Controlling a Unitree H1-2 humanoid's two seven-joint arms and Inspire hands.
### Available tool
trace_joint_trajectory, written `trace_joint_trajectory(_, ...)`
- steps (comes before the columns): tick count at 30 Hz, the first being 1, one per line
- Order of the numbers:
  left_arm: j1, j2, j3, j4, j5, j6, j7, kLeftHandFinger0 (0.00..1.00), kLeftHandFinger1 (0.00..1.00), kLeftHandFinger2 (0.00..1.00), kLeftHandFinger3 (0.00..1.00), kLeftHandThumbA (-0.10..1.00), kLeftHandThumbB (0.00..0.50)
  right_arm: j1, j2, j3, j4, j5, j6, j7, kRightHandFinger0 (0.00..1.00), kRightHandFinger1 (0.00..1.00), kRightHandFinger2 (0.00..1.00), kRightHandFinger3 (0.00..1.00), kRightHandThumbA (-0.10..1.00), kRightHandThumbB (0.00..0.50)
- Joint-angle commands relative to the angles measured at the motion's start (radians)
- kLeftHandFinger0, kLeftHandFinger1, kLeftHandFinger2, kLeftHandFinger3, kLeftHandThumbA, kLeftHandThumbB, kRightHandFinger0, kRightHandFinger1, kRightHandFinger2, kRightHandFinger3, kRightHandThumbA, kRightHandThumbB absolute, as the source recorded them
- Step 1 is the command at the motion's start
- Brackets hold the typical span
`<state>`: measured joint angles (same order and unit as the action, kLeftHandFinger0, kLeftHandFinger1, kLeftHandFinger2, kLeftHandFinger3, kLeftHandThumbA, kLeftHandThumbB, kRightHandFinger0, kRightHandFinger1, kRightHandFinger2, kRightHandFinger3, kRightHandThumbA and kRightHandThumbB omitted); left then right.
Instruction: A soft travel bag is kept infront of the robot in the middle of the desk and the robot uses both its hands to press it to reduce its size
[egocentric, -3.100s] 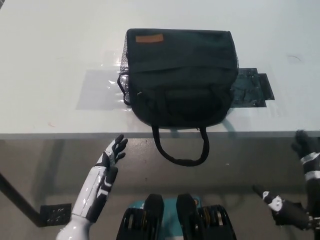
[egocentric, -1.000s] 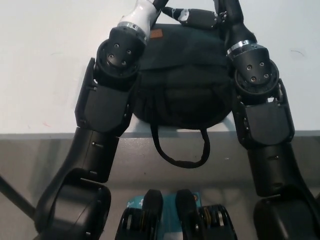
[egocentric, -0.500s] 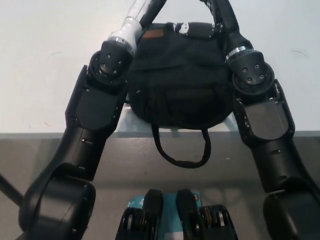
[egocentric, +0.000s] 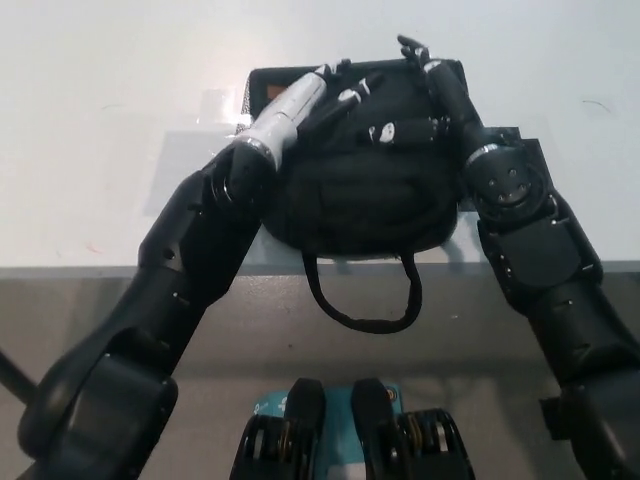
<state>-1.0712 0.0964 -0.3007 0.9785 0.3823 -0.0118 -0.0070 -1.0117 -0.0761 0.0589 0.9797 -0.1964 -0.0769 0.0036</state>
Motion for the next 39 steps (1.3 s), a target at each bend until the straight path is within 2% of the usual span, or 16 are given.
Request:
trace_joint_trajectory(1, -0.039, -0.001, -0.003, 0.05, 0.014, -0.06, 0.051, 1.0, 1.0, 1.0, 1.0, 1.0, 0.29, -0.073, -0.005, -0.022, 0.066, 0.037, -0.122, -0.037, 1.0, 1.0, 1.0, 1.0, 1.0, 0.236)
trace_joint_trajectory(2, -0.033, -0.008, -0.006, 0.058, 0.016, -0.069, 0.061, 1.0, 1.0, 1.0, 1.0, 1.0, 0.281, -0.071, 0.005, -0.043, 0.092, 0.062, -0.127, -0.033, 1.0, 1.0, 1.0, 1.0, 1.0, 0.256)
trace_joint_trajectory(6, -0.001, -0.027, 0.009, 0.082, -0.007, -0.096, 0.071, 1.0, 1.0, 1.0, 1.0, 1.0, 0.258, -0.048, 0.019, -0.036, 0.166, 0.049, -0.176, -0.049, 1.0, 1.0, 1.0, 1.0, 1.0, 0.221)
trace_joint_trajectory(8, 0.016, -0.034, 0.017, 0.098, -0.018, -0.108, 0.077, 1.0, 1.0, 1.0, 1.0, 1.0, 0.24, -0.032, 0.027, -0.039, 0.194, 0.055, -0.19, -0.053, 1.0, 1.0, 1.0, 1.0, 1.0, 0.238)
trace_joint_trajectory(11, 0.068, -0.047, 0.059, 0.109, -0.064, -0.109, 0.058, 1.0, 1.0, 1.0, 1.0, 1.0, 0.261, 0.008, 0.039, -0.047, 0.233, 0.067, -0.207, -0.058, 1.0, 1.0, 1.0, 1.0, 1.0, 0.268)
trace_joint_trajectory(12, 0.084, -0.051, 0.068, 0.111, -0.071, -0.122, 0.06, 1.0, 1.0, 1.0, 1.0, 1.0, 0.261, 0.019, 0.043, -0.055, 0.245, 0.076, -0.216, -0.06, 1.0, 1.0, 1.0, 1.0, 1.0, 0.293)
trace_joint_trajectory(16, 0.158, -0.068, 0.127, 0.094, -0.116, -0.194, 0.076, 1.0, 1.0, 1.0, 1.0, 1.0, 0.26, 0.047, 0.05, -0.07, 0.257, 0.091, -0.212, -0.069, 1.0, 1.0, 1.0, 1.0, 1.0, 0.291)
trace_joint_trajectory(17, 0.18, -0.074, 0.139, 0.095, -0.124, -0.209, 0.083, 1.0, 1.0, 1.0, 1.0, 1.0, 0.261, 0.057, 0.056, -0.084, 0.261, 0.11, -0.214, -0.059, 1.0, 1.0, 1.0, 1.0, 1.0, 0.315)
trace_joint_trajectory(18, 0.217, -0.085, 0.157, 0.091, -0.139, -0.218, 0.091, 1.0, 1.0, 1.0, 1.0, 1.0, 0.223, 0.066, 0.066, -0.105, 0.273, 0.139, -0.22, -0.045, 1.0, 1.0, 1.0, 1.0, 1.0, 0.304)
trace_joint_trajectory(22, 0.296, -0.111, 0.189, 0.088, -0.153, -0.247, 0.117, 1.0, 1.0, 1.0, 1.0, 1.0, 0.19, 0.096, 0.09, -0.157, 0.297, 0.187, -0.25, -0.018, 1.0, 1.0, 1.0, 1.0, 1.0, 0.291)
trace_joint_trajectory(23, 0.33, -0.119, 0.187, 0.102, -0.149, -0.274, 0.131, 1.0, 1.0, 1.0, 1.0, 1.0, 0.182, 0.114, 0.107, -0.193, 0.312, 0.222, -0.265, -0.015, 1.0, 1.0, 1.0, 1.0, 1.0, 0.263)
trace_joint_trajectory(27, 0.367, -0.125, 0.196, 0.153, -0.152, -0.328, 0.157, 1.0, 1.0, 1.0, 1.0, 1.0, 0.188, 0.146, 0.143, -0.308, 0.336, 0.33, -0.273, 0.06, 1.0, 1.0, 1.0, 1.0, 1.0, 0.258)
trace_joint_trajectory(31, 0.372, -0.113, 0.197, 0.184, -0.152, -0.335, 0.165, 1.0, 1.0, 1.0, 1.0, 1.0, 0.161, 0.163, 0.16, -0.383, 0.363, 0.384, -0.272, 0.112, 1.0, 1.0, 1.0, 1.0, 1.0, 0.222)
trace_joint_trajectory(35, 0.357, -0.102, 0.198, 0.237, -0.157, -0.37, 0.174, 1.0, 1.0, 1.0, 1.0, 1.0, 0.135, 0.173, 0.164, -0.389, 0.387, 0.374, -0.274, 0.103, 1.0, 1.0, 1.0, 1.0, 1.0, 0.226)
trace_joint_trajectory(38, 0.333, -0.1, 0.166, 0.264, -0.122, -0.358, 0.185, 1.0, 1.0, 1.0, 1.0, 1.0, 0.172, 0.173, 0.161, -0.361, 0.402, 0.348, -0.271, 0.078, 1.0, 1.0, 1.0, 1.0, 1.0, 0.224)
trace_joint_trajectory(39, 0.327, -0.098, 0.144, 0.275, -0.096, -0.357, 0.204, 1.0, 1.0, 1.0, 1.0, 1.0, 0.162, 0.173, 0.16, -0.352, 0.405, 0.341, -0.269, 0.07, 1.0, 1.0, 1.0, 1.0, 1.0, 0.222)
